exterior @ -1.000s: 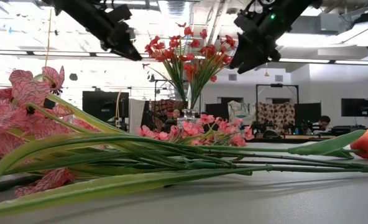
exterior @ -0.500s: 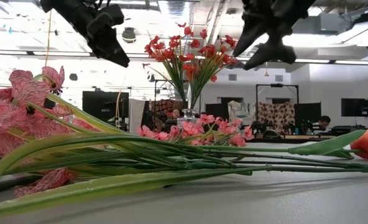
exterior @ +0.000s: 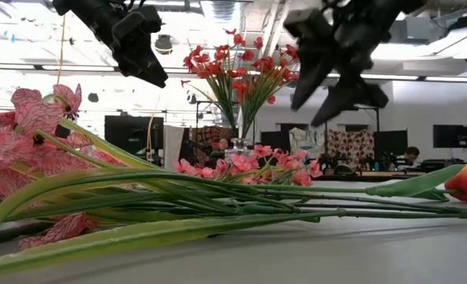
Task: Sort flowers into vase by color
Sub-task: Put the top right pink flowers into the blue vase
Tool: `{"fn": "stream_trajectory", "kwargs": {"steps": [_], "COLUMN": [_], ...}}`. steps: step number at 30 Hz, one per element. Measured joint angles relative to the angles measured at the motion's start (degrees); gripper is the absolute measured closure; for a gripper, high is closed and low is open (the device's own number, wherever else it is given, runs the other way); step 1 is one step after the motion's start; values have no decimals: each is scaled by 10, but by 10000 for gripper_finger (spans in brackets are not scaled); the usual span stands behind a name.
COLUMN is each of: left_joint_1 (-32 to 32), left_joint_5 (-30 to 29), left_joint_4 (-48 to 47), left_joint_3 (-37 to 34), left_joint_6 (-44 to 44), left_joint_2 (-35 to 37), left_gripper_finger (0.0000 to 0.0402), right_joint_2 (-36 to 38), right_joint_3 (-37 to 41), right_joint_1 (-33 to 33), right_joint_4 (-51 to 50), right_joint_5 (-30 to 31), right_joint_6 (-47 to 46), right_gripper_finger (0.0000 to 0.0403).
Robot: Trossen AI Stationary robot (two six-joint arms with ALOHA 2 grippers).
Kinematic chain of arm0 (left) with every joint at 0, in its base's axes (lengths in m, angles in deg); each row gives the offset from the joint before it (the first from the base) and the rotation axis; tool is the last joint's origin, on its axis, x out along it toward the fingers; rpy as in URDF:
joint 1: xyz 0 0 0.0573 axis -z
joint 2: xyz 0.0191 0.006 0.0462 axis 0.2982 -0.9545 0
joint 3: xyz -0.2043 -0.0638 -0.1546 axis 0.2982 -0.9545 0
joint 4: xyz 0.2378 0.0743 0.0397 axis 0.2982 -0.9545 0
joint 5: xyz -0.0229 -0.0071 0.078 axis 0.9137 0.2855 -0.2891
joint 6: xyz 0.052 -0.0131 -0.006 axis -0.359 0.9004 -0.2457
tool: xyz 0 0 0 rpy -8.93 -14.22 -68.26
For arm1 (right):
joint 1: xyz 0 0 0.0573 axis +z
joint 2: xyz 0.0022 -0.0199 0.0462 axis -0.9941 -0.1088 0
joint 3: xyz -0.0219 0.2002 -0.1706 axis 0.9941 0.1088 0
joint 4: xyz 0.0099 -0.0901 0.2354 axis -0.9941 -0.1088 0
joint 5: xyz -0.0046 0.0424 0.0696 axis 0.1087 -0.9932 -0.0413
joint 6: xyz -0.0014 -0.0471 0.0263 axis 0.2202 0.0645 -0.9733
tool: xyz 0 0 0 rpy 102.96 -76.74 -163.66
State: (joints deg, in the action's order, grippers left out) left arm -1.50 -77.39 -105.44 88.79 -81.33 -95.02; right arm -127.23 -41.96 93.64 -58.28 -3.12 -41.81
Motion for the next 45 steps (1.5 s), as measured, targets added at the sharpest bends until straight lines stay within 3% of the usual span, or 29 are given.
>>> {"fn": "stream_trajectory", "kwargs": {"steps": [17, 33, 38, 45], "left_joint_1": [15, 15, 15, 15], "left_joint_5": [-6, -6, -7, -7], "left_joint_4": [0, -1, -1, -1], "left_joint_3": [0, 0, 0, 0], "left_joint_6": [5, -4, -4, -5], "left_joint_2": [0, 0, 0, 0], "left_gripper_finger": [186, 186, 186, 186], "right_joint_2": [-131, -201, -202, -203], "right_joint_3": [0, -36, -36, -36], "right_joint_1": [-7, -17, -18, -19], "right_joint_4": [118, 117, 118, 117], "right_joint_5": [-11, -8, -5, 9], "right_joint_6": [-106, -135, -135, -135], "right_gripper_finger": [173, 175, 206, 297]}}
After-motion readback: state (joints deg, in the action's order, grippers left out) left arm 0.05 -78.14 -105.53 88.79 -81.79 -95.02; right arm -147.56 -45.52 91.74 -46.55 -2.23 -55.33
